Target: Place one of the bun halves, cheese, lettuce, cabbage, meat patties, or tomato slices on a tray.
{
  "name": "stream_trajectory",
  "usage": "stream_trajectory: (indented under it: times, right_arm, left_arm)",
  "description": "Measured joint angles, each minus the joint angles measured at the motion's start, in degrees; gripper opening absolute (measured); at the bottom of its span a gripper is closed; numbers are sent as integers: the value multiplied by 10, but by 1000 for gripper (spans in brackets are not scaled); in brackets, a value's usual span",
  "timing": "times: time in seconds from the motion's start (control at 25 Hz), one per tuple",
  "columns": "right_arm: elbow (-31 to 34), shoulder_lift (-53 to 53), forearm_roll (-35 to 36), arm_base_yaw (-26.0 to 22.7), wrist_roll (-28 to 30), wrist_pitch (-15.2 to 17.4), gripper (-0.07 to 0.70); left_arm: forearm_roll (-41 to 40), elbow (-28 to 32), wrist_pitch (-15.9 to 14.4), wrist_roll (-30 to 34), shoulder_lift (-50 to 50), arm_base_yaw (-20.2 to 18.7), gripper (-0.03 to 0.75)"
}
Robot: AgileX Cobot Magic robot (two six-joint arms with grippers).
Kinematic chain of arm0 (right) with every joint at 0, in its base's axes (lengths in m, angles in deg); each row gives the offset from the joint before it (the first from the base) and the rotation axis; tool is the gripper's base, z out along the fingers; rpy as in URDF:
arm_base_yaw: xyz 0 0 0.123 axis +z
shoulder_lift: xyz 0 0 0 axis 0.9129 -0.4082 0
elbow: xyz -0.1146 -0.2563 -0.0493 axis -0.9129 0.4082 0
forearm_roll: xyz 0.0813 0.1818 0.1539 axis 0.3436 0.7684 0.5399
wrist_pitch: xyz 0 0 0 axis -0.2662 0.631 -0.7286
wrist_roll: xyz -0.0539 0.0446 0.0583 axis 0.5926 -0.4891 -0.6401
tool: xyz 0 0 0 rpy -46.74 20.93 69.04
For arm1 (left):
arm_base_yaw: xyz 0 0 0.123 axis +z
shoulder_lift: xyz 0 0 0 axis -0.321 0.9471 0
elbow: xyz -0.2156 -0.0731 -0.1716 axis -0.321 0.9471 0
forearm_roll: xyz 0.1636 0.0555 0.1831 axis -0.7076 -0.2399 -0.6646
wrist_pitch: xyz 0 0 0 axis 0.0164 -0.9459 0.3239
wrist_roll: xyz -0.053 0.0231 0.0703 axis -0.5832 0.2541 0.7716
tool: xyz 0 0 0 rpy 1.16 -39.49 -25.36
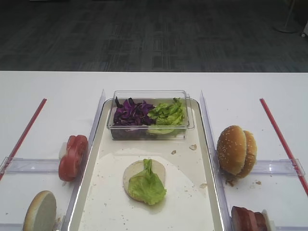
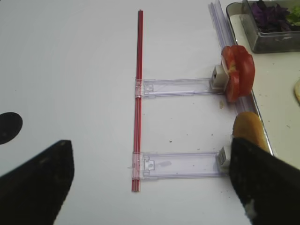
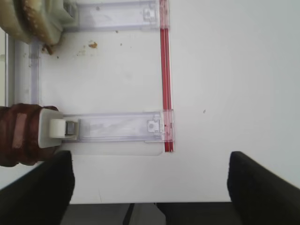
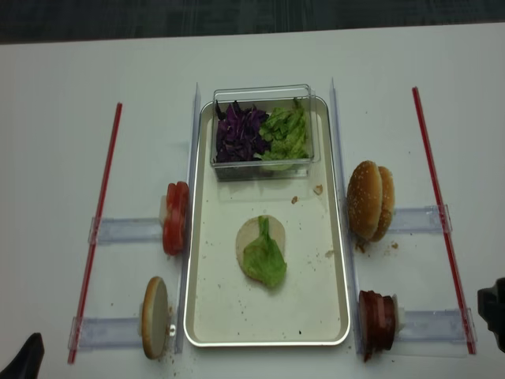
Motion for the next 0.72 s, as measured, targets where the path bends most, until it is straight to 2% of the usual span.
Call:
stream_trajectory:
  times: [0.32,0.72]
  right_arm:
    - [1,171,0,0,12,10,670]
    - [1,292,15,0,58,18,670]
  left_arm:
    - [0,0,0,0,0,0,617]
    - [0,0,0,0,0,0,617]
